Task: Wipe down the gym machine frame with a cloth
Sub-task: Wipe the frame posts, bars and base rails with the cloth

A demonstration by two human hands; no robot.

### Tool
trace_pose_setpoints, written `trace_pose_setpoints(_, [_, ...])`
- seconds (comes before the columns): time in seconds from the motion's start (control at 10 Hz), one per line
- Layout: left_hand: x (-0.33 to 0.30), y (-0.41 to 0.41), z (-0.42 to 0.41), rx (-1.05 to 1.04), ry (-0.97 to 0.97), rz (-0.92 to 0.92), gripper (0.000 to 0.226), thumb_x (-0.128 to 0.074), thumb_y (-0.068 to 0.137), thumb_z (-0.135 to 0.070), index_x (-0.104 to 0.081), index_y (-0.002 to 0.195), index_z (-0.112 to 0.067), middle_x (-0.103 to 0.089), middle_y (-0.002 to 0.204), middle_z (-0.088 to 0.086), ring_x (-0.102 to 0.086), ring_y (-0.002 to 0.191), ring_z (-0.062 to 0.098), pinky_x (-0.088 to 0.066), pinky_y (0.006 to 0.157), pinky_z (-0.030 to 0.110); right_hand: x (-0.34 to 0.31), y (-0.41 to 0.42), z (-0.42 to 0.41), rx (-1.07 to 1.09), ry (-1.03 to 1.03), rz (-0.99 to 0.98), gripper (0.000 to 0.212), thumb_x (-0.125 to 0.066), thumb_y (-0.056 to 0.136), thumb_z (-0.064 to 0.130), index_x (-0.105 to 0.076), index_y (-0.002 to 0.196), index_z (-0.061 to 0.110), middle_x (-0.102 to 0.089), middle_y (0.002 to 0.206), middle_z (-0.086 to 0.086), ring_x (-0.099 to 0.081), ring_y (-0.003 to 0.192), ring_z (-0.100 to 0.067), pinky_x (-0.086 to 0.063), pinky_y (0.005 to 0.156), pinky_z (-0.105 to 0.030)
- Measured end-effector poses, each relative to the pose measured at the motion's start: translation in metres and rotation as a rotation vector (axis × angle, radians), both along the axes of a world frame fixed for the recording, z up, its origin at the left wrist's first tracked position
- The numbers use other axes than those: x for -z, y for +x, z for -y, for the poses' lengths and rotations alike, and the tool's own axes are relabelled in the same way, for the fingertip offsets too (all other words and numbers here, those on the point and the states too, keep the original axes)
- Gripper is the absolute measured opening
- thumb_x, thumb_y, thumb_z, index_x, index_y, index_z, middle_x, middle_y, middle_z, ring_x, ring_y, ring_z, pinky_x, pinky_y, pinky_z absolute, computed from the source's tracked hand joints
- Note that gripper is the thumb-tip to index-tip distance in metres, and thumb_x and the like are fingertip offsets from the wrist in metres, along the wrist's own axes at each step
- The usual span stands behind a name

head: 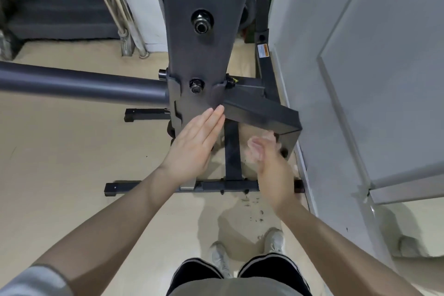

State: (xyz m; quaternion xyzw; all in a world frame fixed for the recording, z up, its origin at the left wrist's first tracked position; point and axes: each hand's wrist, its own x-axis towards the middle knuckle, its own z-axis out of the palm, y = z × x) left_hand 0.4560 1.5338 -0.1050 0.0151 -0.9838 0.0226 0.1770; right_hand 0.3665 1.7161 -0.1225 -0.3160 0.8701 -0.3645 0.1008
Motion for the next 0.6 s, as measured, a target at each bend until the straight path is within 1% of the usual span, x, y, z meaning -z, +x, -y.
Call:
trace_pose_setpoints(0.1, [0.005,0.004,0.004,0.016,0.026,0.043,0.066,-0.03,0.075,-0.001,-0.025,0.14,-0.001,-0.019,0.15,0.01,-0.023,0.137,0.03,-0.017,0.115,0.036,0.005,-0.012,0.036,0.559,-0.459,1.186,0.044,-0.041,0.086,0.003,-0.064,0.118,0.023,-0.066,0.116,0.002,-0.063,0.102,-0.019,-0.05,0.081,-0.035])
trace_pose_setpoints(0.2, [0.004,0.005,0.005,0.018,0.038,0.051,0.064,-0.028,0.076,-0.004,-0.026,0.14,0.0,-0.02,0.15,0.011,-0.024,0.137,0.029,-0.011,0.115,0.034,-0.02,-0.02,0.079,0.644,-0.595,1.458,0.029,-0.043,0.094,-0.003,-0.051,0.12,-0.012,-0.06,0.107,-0.022,-0.063,0.092,-0.028,-0.052,0.066,-0.029])
trace_pose_setpoints(0.3, [0.001,0.007,0.005,0.011,0.048,0.03,0.064,-0.027,0.076,-0.003,-0.026,0.14,0.0,-0.022,0.149,0.012,-0.024,0.137,0.029,-0.012,0.115,0.033,-0.043,-0.021,0.091,0.576,-0.895,1.612,0.024,-0.03,0.093,-0.012,-0.05,0.104,-0.019,-0.054,0.101,-0.03,-0.059,0.081,-0.031,-0.052,0.051,-0.027])
trace_pose_setpoints(0.4, [0.004,0.012,0.002,-0.001,0.012,0.018,0.068,-0.029,0.073,0.0,-0.026,0.141,0.001,-0.022,0.149,0.013,-0.02,0.139,0.028,-0.008,0.116,0.031,-0.053,-0.016,0.083,0.525,-1.08,1.761,0.024,-0.028,0.096,-0.012,-0.047,0.096,-0.026,-0.06,0.085,-0.035,-0.06,0.068,-0.031,-0.051,0.054,-0.022])
trace_pose_setpoints(0.5, [0.01,0.01,-0.006,0.028,-0.073,0.025,0.078,-0.036,0.07,0.002,-0.017,0.145,-0.004,-0.016,0.153,0.01,-0.003,0.146,0.02,-0.005,0.118,0.031,-0.04,-0.02,0.076,0.478,-0.778,1.479,0.021,-0.038,0.097,-0.008,-0.055,0.096,-0.019,-0.064,0.072,-0.018,-0.056,0.066,-0.016,-0.049,0.058,-0.015])
trace_pose_setpoints(0.6, [0.013,-0.004,-0.017,0.065,-0.048,-0.004,0.074,-0.03,0.072,0.002,-0.016,0.144,-0.005,-0.016,0.153,0.009,-0.005,0.146,0.019,-0.006,0.119,0.03,-0.023,-0.027,0.058,0.292,-0.295,0.869,0.021,-0.053,0.094,0.005,-0.063,0.078,0.014,-0.057,0.068,0.007,-0.054,0.059,-0.008,-0.045,0.057,-0.005])
